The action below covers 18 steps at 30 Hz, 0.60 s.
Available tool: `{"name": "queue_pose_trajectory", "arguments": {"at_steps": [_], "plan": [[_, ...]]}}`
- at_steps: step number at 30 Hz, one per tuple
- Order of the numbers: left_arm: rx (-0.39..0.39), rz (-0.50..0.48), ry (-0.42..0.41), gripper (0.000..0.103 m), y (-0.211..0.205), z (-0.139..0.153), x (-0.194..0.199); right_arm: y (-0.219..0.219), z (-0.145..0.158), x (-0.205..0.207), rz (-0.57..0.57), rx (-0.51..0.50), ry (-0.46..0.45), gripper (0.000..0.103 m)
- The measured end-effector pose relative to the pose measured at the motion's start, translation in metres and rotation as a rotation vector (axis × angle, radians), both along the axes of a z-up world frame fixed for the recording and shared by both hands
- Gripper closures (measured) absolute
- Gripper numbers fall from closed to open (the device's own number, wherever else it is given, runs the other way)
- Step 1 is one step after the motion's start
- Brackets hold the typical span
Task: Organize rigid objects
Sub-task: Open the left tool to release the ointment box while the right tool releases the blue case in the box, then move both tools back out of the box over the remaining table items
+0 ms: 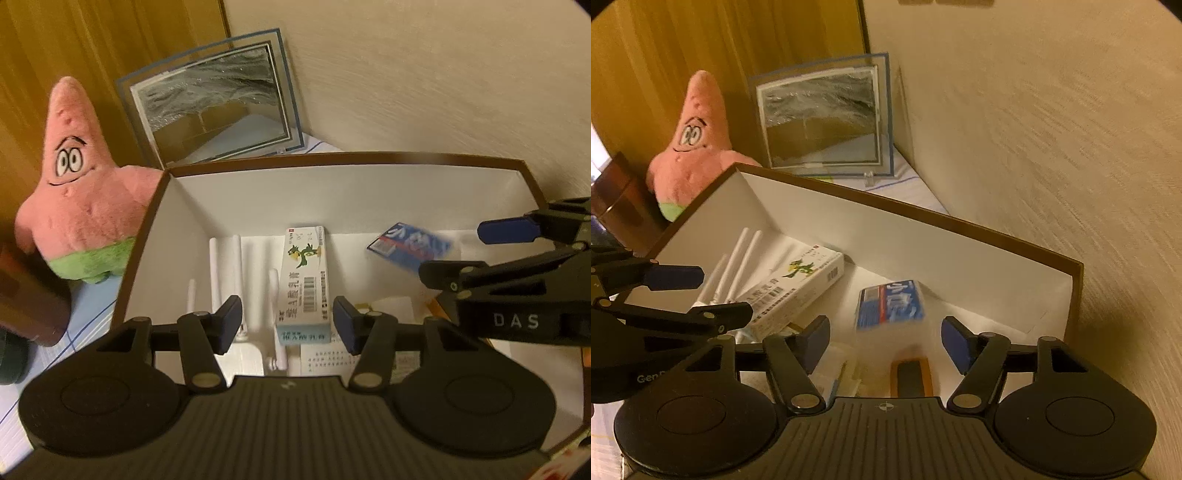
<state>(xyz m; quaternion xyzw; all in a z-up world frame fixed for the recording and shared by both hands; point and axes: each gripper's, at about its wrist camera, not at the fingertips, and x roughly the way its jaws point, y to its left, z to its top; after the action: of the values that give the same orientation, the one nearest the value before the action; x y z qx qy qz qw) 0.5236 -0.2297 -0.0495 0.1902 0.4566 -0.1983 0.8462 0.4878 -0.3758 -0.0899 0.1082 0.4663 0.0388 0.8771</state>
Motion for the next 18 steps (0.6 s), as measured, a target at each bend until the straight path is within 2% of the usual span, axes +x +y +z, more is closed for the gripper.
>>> {"name": "queue_pose_trajectory", "arguments": {"at_steps": [18], "plan": [[-0.081,0.083,-0.048,0.046,0.026,0.044,-0.067,0.001,0.037,-0.069,0.02,0.058,-0.054,0.037]]}}
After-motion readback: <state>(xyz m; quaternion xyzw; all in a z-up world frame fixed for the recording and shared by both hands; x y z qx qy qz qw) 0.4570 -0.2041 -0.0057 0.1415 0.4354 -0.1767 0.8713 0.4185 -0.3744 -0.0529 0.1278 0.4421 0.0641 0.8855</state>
